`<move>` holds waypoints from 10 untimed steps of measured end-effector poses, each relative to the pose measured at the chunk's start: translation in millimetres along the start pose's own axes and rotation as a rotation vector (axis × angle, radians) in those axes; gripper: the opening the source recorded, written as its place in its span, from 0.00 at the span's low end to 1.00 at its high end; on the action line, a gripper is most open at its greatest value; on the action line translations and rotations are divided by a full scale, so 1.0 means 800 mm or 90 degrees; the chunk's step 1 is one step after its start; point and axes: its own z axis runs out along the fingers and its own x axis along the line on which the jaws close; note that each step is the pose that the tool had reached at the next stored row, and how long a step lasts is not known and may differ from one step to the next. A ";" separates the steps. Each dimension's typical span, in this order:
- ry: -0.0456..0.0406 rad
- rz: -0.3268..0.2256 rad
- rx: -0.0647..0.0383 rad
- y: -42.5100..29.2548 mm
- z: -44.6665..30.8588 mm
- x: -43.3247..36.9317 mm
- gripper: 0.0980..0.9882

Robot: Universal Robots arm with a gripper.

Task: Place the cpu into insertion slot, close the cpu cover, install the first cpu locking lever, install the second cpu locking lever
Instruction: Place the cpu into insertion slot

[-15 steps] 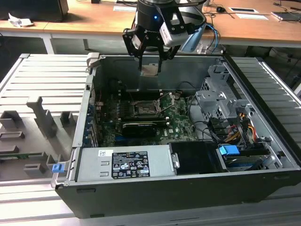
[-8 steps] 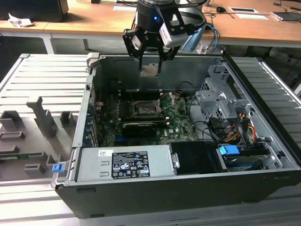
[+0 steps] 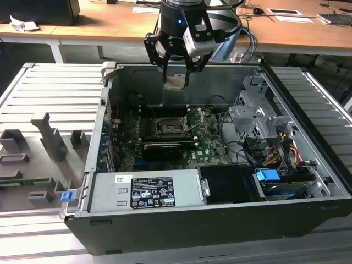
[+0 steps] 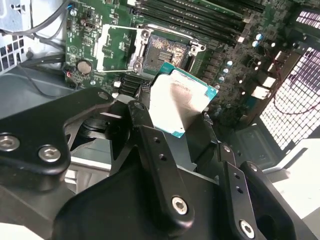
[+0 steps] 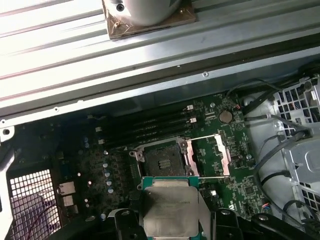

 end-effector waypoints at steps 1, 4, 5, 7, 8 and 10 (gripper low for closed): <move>-0.0004 0.005 0.000 0.0000 0.0001 0.000 0.48; -0.0012 0.013 0.000 -0.0001 0.0016 0.000 0.48; -0.0013 0.015 0.000 -0.0002 0.0023 0.000 0.48; -0.0014 0.016 0.000 -0.0004 0.0049 0.000 0.48; -0.0014 0.016 0.000 -0.0005 0.0058 0.000 0.48; -0.0015 0.016 0.000 -0.0007 0.0080 0.000 0.48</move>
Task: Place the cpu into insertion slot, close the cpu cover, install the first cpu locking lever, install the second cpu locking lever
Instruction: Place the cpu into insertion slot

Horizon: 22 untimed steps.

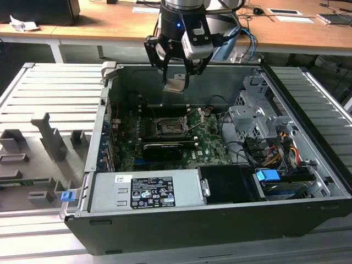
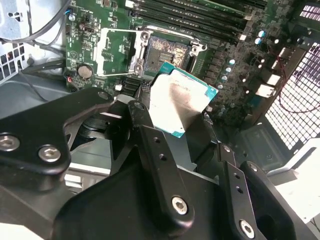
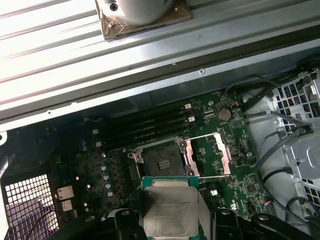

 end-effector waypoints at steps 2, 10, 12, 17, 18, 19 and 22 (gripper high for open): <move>-0.0001 0.001 0.000 -0.0001 0.0008 0.000 0.48; -0.0032 0.036 0.000 -0.0001 0.0018 0.000 0.48; -0.0039 0.043 -0.001 -0.0002 0.0025 0.000 0.48; -0.0040 0.045 -0.001 -0.0003 0.0036 0.000 0.48; -0.0041 0.045 -0.001 -0.0003 0.0038 0.000 0.48; -0.0041 0.046 -0.001 -0.0004 0.0040 0.000 0.48; -0.0044 0.049 -0.001 -0.0004 0.0047 0.000 0.48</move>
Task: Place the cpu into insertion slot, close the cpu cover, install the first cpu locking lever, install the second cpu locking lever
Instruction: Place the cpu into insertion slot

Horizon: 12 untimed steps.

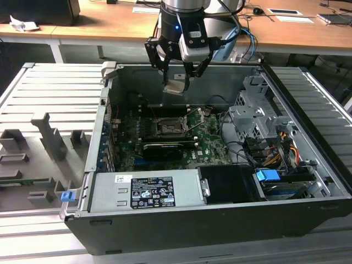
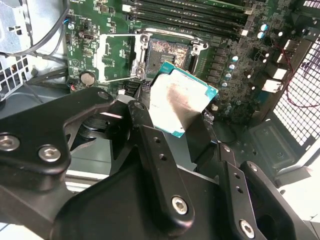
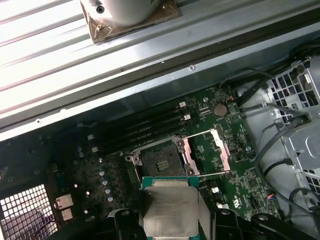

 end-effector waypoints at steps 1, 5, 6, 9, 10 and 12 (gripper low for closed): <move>-0.0004 0.005 0.000 0.0000 0.0003 0.000 0.48; -0.0036 0.040 -0.001 -0.0001 0.0013 0.000 0.48; -0.0047 0.053 -0.001 -0.0001 0.0015 0.000 0.48; -0.0068 0.076 -0.001 -0.0002 0.0021 0.000 0.48; -0.0072 0.081 -0.001 -0.0002 0.0022 0.000 0.48; -0.0086 0.095 -0.002 -0.0002 0.0027 0.000 0.48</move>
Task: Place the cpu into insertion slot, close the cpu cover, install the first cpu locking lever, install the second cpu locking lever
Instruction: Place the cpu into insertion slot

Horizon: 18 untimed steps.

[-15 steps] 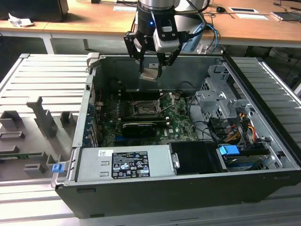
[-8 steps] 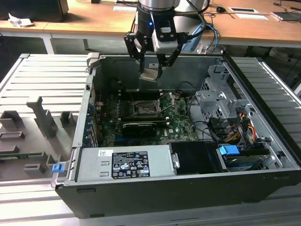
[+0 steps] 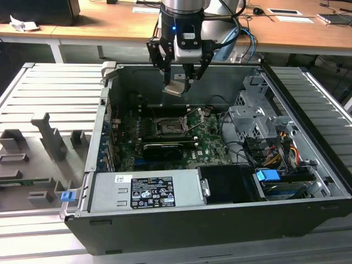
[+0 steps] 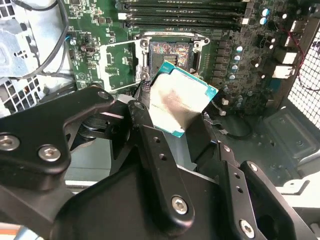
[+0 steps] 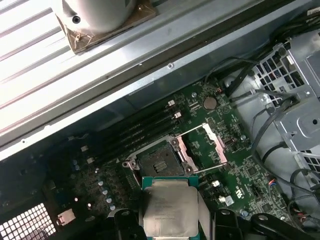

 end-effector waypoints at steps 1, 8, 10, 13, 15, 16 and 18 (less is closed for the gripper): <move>-0.0004 0.004 0.000 0.0000 0.0001 0.000 0.48; -0.0032 0.036 -0.001 -0.0001 0.0011 0.000 0.48; -0.0035 0.040 -0.001 -0.0001 0.0011 0.000 0.48; -0.0042 0.047 -0.001 -0.0001 0.0012 0.000 0.48; -0.0046 0.052 -0.001 -0.0001 0.0013 0.000 0.48; -0.0048 0.055 -0.001 -0.0001 0.0014 0.000 0.48; -0.0057 0.064 -0.001 -0.0001 0.0017 0.000 0.48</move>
